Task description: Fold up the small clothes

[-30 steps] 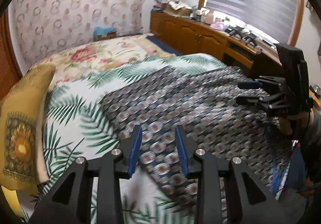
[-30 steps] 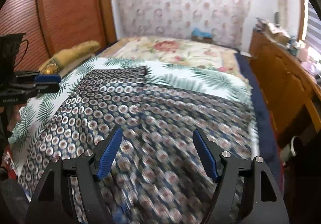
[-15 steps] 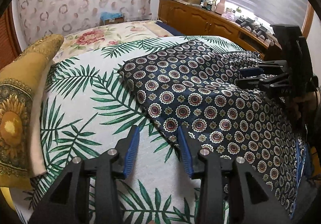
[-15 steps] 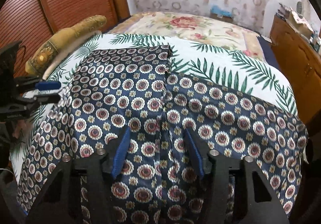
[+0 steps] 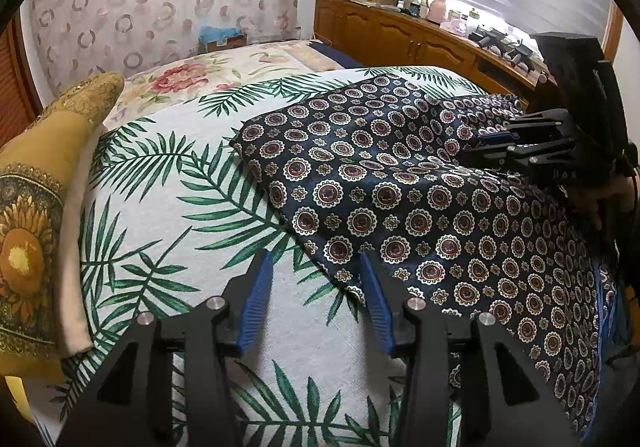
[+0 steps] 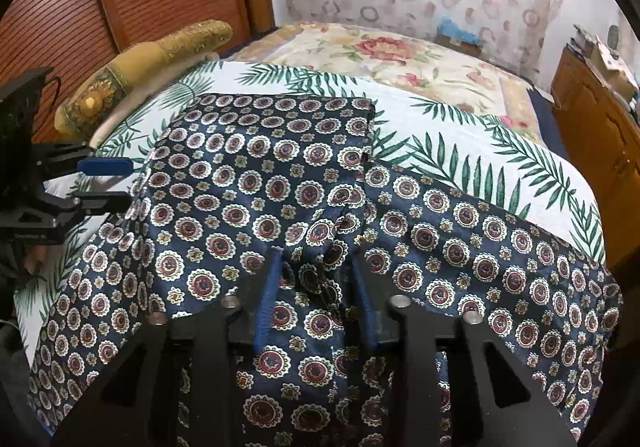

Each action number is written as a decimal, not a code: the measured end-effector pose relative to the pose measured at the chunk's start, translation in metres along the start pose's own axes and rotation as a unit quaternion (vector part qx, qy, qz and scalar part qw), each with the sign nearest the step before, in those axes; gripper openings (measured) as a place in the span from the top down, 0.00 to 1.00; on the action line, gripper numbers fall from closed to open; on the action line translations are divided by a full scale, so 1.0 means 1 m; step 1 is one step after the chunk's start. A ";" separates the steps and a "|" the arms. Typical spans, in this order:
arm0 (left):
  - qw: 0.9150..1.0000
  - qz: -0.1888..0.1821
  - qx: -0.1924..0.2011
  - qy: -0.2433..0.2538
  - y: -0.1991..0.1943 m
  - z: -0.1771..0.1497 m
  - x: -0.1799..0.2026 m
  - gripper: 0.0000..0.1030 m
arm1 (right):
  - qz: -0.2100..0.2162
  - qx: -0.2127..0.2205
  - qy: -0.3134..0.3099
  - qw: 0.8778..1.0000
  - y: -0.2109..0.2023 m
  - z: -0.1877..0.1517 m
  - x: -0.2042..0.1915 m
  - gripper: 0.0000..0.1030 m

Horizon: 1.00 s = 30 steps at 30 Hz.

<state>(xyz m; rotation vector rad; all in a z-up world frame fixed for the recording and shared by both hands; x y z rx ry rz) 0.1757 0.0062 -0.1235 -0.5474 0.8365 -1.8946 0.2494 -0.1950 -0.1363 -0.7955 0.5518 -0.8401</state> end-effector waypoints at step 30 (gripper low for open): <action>0.999 -0.026 0.041 0.015 -0.019 0.030 0.088 0.56 | -0.101 0.062 0.055 0.991 -0.090 -0.055 0.082 0.99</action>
Point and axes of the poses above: each gripper's, at about its wrist camera, not at the fingertips, and y roughly the way its jaws point, x to its right, z to its top, the point moved 2 cm from there along y, roughly the way its jaws point, and after that the axes turned 7 degrees about y, right-handed, at the moved point
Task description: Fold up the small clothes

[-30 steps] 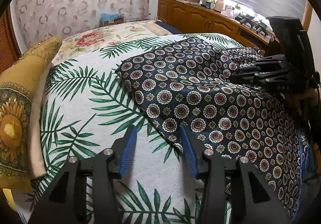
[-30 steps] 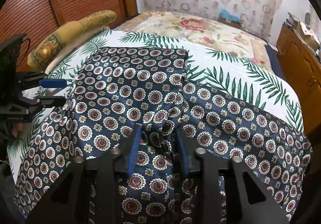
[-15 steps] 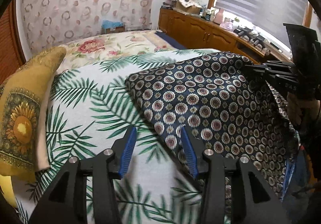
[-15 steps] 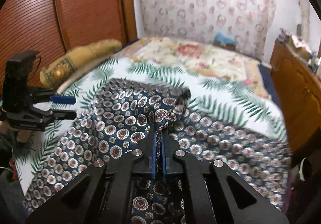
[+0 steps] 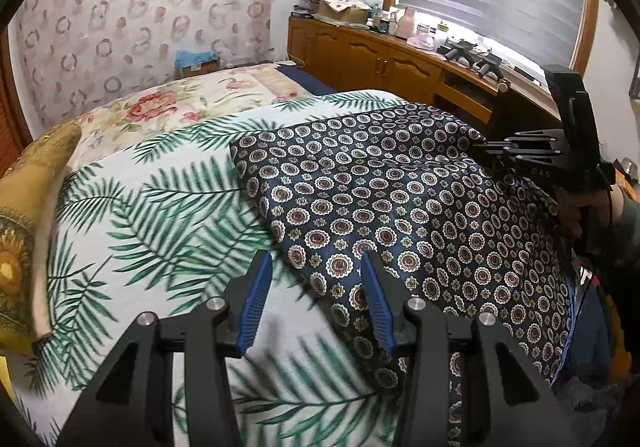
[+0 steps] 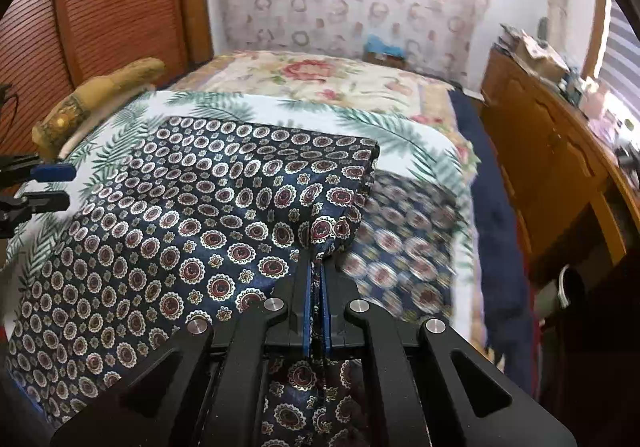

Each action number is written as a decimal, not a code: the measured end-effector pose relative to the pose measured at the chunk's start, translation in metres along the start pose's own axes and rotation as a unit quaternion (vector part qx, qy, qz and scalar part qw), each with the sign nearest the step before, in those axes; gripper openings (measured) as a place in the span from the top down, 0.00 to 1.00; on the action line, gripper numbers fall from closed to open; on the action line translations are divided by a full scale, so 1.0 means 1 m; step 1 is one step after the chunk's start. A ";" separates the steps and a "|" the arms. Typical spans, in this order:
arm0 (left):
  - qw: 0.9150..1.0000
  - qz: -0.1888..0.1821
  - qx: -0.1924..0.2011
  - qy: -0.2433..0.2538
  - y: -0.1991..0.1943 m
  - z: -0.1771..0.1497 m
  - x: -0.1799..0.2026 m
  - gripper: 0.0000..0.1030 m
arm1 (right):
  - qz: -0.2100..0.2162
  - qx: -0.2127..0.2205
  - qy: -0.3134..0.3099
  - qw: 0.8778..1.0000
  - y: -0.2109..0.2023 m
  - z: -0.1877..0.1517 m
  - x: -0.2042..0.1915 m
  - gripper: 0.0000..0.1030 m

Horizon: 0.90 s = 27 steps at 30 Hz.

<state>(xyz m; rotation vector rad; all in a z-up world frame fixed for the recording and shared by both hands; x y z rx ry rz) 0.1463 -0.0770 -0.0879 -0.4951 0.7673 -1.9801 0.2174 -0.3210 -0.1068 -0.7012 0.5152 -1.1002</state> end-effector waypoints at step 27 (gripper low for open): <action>1.000 0.012 -0.008 0.006 0.012 0.003 0.020 0.56 | -0.045 0.035 0.039 0.998 -0.040 -0.019 0.050 0.78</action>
Point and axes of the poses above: each gripper's, at about its wrist camera, not at the fingertips, and y roughly the way its jaws point, x to its right, z to its top, the point moved 2 cm from there along y, roughly the way its jaws point, and after that the axes turned 7 degrees about y, right-handed, at the moved point
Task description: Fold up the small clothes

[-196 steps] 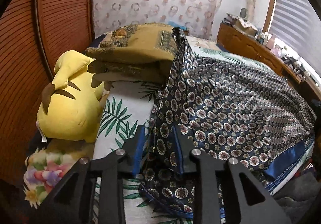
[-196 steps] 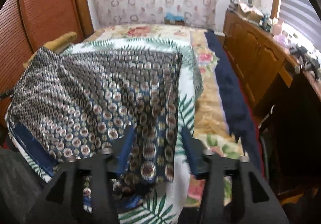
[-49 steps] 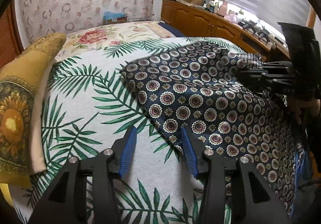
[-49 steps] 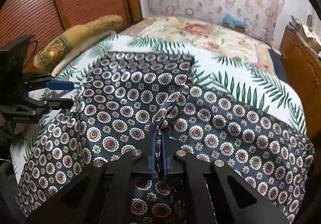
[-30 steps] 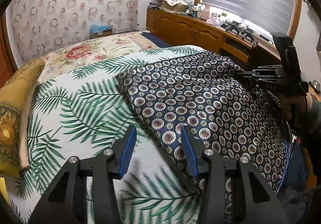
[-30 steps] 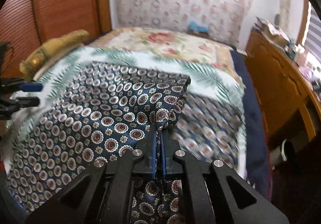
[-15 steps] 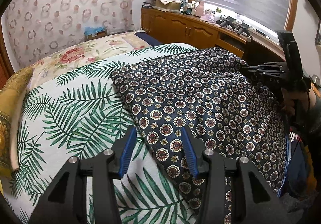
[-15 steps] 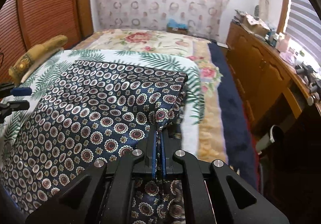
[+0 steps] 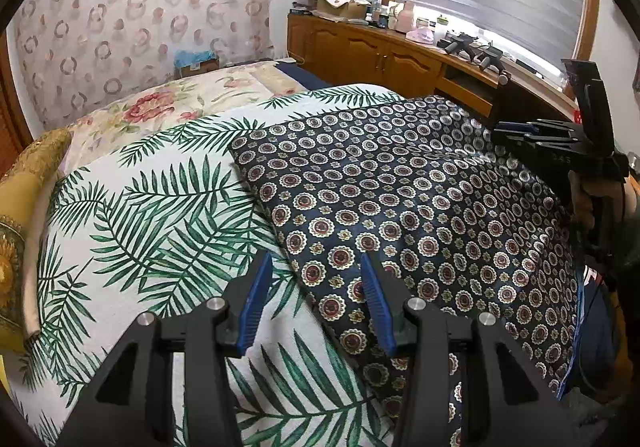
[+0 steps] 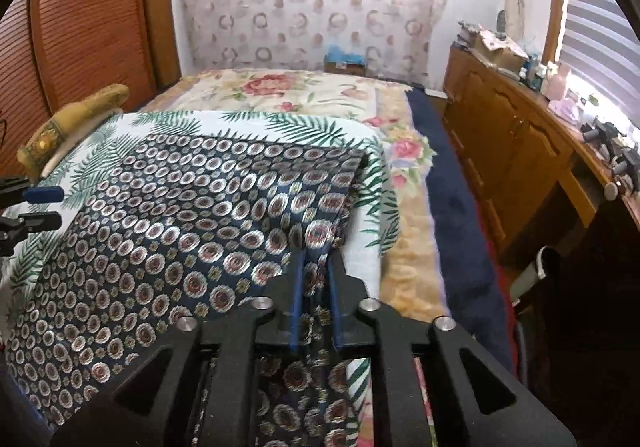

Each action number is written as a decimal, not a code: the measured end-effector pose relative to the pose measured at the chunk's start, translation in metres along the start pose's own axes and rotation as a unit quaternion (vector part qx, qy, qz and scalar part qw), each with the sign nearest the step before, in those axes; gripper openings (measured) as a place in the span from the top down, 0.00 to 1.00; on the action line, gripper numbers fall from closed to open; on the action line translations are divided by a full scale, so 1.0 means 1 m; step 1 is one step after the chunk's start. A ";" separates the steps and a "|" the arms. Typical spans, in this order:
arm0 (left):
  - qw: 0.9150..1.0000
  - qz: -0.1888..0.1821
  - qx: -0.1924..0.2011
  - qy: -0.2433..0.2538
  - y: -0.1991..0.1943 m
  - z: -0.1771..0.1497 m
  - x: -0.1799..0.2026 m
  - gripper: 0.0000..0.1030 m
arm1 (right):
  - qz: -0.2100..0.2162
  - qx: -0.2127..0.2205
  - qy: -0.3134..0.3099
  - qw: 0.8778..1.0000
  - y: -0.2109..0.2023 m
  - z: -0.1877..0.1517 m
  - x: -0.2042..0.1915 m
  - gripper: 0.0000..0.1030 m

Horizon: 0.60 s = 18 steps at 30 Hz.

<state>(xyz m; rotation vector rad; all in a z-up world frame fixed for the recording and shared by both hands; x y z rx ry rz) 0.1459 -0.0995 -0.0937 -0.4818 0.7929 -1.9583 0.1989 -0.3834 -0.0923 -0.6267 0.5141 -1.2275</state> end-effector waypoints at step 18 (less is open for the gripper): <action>0.996 -0.049 -0.021 -0.069 0.029 0.009 -0.026 0.57 | 0.004 -0.031 0.018 0.999 0.021 -0.013 0.013 0.47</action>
Point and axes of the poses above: each gripper's, at about its wrist camera, not at the fingertips, and y roughly the way its jaws point, x to its right, z to its top, the point moved 2 cm from there along y, roughly the way its jaws point, and after that the axes turned 7 degrees about y, right-handed, at the moved point
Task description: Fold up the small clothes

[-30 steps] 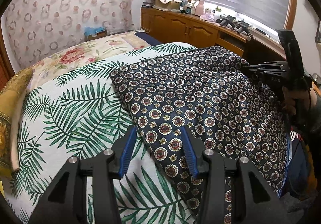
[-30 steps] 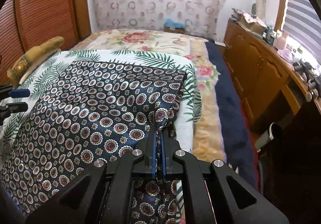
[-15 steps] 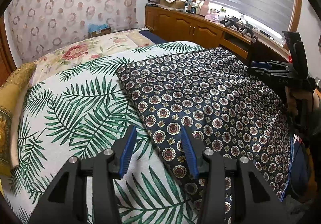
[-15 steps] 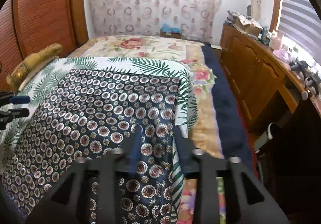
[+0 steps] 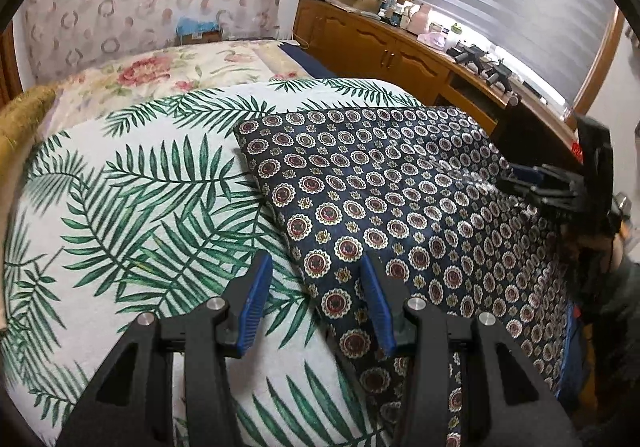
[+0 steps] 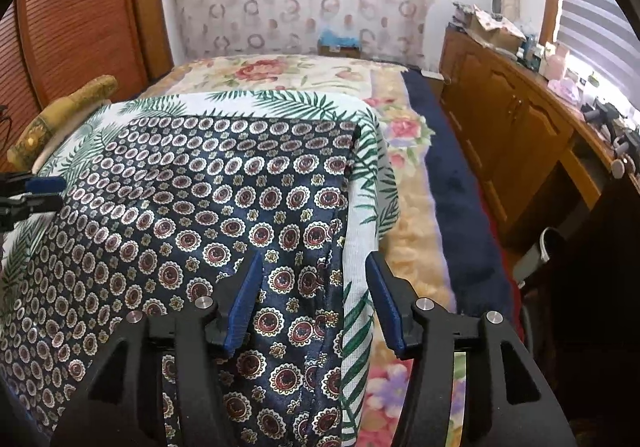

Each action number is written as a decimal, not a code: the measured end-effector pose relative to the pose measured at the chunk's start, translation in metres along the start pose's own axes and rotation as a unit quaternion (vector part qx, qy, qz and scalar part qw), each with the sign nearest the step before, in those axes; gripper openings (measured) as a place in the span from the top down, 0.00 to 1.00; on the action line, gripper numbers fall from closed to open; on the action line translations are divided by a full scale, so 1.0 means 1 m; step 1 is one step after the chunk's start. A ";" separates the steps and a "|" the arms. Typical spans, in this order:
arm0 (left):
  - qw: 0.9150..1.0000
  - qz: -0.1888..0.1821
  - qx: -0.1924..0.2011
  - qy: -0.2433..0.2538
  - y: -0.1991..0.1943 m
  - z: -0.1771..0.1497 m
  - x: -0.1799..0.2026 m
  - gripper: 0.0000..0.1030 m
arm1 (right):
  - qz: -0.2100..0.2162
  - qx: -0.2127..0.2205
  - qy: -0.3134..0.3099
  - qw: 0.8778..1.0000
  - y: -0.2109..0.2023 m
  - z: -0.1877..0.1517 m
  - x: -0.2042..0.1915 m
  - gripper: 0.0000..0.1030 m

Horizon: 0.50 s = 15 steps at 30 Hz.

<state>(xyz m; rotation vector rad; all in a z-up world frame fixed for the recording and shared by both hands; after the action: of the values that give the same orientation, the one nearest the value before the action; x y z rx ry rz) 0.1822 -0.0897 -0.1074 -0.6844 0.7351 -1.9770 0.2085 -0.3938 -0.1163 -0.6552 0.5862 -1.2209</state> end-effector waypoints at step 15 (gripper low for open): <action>0.998 -0.046 -0.018 -0.033 0.019 0.003 -0.002 0.66 | 0.024 -0.010 0.006 1.000 0.009 -0.006 0.004 0.46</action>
<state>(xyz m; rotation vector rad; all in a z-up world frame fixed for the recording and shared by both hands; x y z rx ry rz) 0.1953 -0.0963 -0.1196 -0.8147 0.7111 -2.0189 0.2106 -0.3971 -0.1270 -0.6468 0.6225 -1.1760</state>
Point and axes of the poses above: each gripper's, at about its wrist camera, not at the fingertips, and y roughly the way its jaws point, x to its right, z to its top, the point moved 2 cm from there along y, roughly the way its jaws point, and after that the axes turned 7 degrees about y, right-handed, at the moved point
